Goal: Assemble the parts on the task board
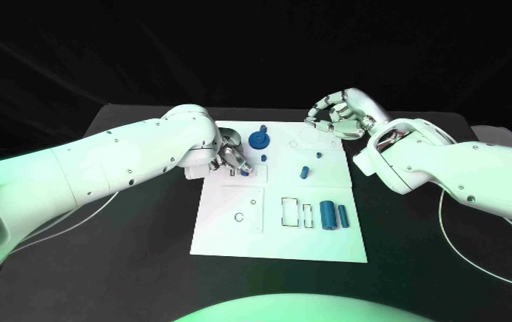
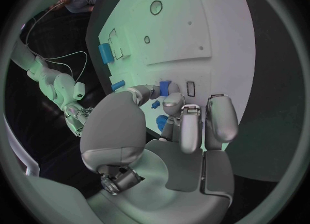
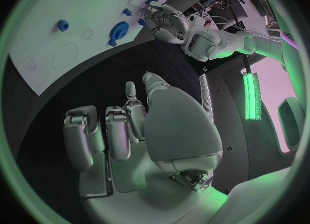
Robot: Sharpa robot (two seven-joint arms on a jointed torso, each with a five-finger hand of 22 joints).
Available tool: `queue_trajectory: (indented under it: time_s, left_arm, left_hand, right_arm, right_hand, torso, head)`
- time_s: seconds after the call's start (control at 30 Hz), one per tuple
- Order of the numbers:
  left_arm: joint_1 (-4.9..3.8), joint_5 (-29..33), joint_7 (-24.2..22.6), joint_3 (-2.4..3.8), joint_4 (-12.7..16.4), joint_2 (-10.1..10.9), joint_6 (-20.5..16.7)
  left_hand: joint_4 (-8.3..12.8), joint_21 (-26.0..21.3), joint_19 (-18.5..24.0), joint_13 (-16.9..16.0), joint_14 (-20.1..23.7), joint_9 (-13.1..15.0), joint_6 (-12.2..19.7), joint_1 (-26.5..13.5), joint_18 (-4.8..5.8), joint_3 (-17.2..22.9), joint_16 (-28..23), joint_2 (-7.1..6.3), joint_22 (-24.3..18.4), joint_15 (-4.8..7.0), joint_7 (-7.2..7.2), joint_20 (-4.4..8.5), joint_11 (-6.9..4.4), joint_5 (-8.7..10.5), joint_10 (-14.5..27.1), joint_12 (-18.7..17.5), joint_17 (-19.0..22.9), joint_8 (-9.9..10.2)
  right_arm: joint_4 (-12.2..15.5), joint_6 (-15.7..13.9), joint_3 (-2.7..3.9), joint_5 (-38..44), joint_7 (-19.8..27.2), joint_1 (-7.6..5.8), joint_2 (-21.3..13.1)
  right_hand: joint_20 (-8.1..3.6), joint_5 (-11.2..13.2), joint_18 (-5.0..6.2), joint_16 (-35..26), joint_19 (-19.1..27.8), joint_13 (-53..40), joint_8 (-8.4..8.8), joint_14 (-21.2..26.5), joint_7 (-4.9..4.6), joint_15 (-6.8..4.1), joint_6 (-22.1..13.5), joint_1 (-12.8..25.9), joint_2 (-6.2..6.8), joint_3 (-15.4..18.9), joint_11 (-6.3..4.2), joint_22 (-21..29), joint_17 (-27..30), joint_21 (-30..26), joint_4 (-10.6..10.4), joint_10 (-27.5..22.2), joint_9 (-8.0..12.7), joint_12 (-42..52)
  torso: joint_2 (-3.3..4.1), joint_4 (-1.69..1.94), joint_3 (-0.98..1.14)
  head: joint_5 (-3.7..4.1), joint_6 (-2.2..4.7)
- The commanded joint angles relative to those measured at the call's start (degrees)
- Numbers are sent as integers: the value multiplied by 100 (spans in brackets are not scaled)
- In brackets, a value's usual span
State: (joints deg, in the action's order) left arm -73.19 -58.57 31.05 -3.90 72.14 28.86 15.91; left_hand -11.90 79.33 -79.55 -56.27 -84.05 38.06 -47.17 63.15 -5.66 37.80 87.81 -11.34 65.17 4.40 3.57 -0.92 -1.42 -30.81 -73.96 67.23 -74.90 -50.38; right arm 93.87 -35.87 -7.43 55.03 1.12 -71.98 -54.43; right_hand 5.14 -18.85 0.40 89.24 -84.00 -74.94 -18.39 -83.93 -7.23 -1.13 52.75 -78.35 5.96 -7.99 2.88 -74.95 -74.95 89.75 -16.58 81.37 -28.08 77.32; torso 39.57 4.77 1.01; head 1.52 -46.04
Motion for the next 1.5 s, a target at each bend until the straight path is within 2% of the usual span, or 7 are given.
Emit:
queue_trajectory:
  time_s: [0.03,0.47,0.93,1.2,1.3,1.43,1.5]
  left_arm:
    - [19,69,-17,-11,-8,-64,64]
    - [22,70,-7,-14,-103,-113,129]
    - [22,70,-12,-14,-127,-97,101]
    - [22,70,-29,-12,-119,-65,42]
    - [23,70,-38,-9,-119,-51,-3]
    - [23,70,-48,-7,-114,-28,-65]
    - [23,70,-53,-5,-106,-14,-100]
  left_hand:
    - [1098,36,-49,-9,-503,16,-45,-27,94,1054,25,59,15,59,-84,12,-16,1,-54,37,-1165,11]
    - [940,32,-58,-6,-507,81,-43,-142,99,781,36,142,33,83,-125,34,-45,60,-84,30,-1181,10]
    - [328,5,-77,-20,-508,107,-151,-492,104,-273,42,71,48,115,-183,66,-82,133,-55,27,-1187,161]
    - [72,15,-96,-46,-511,112,-205,-566,110,-638,50,25,85,116,-185,68,-83,140,-57,46,-1199,210]
    - [-77,3,-91,-29,-508,117,-217,-596,107,-840,46,7,70,112,-178,67,-77,164,-38,32,-1189,238]
    - [-153,-1,-91,-30,-507,121,-223,-593,107,-942,43,0,68,110,-176,67,-75,188,-35,32,-1184,251]
    - [-224,-4,-91,-32,-506,126,-230,-585,107,-1056,42,-49,68,108,-176,64,-74,272,-33,33,-1183,264]
  right_arm:
    - [8,0,0,23,52,4,2]
    - [17,-1,0,23,53,4,-13]
    - [28,-14,0,23,63,4,-27]
    - [31,-21,0,20,71,4,-34]
    - [32,-25,0,16,75,5,-36]
    - [30,-28,0,13,70,5,-37]
    - [29,-34,0,13,65,5,-37]
  right_hand:
    - [-53,34,-40,-25,-600,-501,-26,-552,9,-35,-46,63,3,-41,-39,-1505,-1284,25,2,-14,-5,-30]
    - [-53,34,-40,-25,-600,-501,-26,-552,9,-35,-46,63,3,-41,-39,-1505,-1284,25,2,-14,-5,-30]
    - [-55,33,-40,-32,-600,-492,-32,-549,8,-36,-52,79,14,-56,-39,-1505,-1271,25,-1,-21,-12,-41]
    - [-55,34,-40,-29,-600,-493,-32,-550,7,-36,-56,86,18,-57,-38,-1505,-1277,25,-2,-21,-13,-39]
    - [-52,172,-40,-34,-600,-482,-39,-549,0,-30,-76,185,16,-69,-31,-1505,-1270,25,-7,-29,-26,-52]
    - [-51,215,-40,-36,-600,-481,-42,-548,-2,-29,-83,212,18,-73,-29,-1505,-1265,25,-9,-29,-31,-53]
    - [-50,250,-40,-39,-600,-473,-41,-546,-6,-27,-96,244,18,-74,-26,-1505,-1261,25,-11,-36,-33,-62]
  torso:
    - [5,-6,2]
    - [-5,5,6]
    - [-7,2,-1]
    - [-6,1,2]
    - [-7,0,3]
    - [-7,3,2]
    - [-9,3,3]
  head:
    - [8,-4]
    - [38,-36]
    - [42,-24]
    - [44,-17]
    - [45,-19]
    - [55,-19]
    - [67,-20]
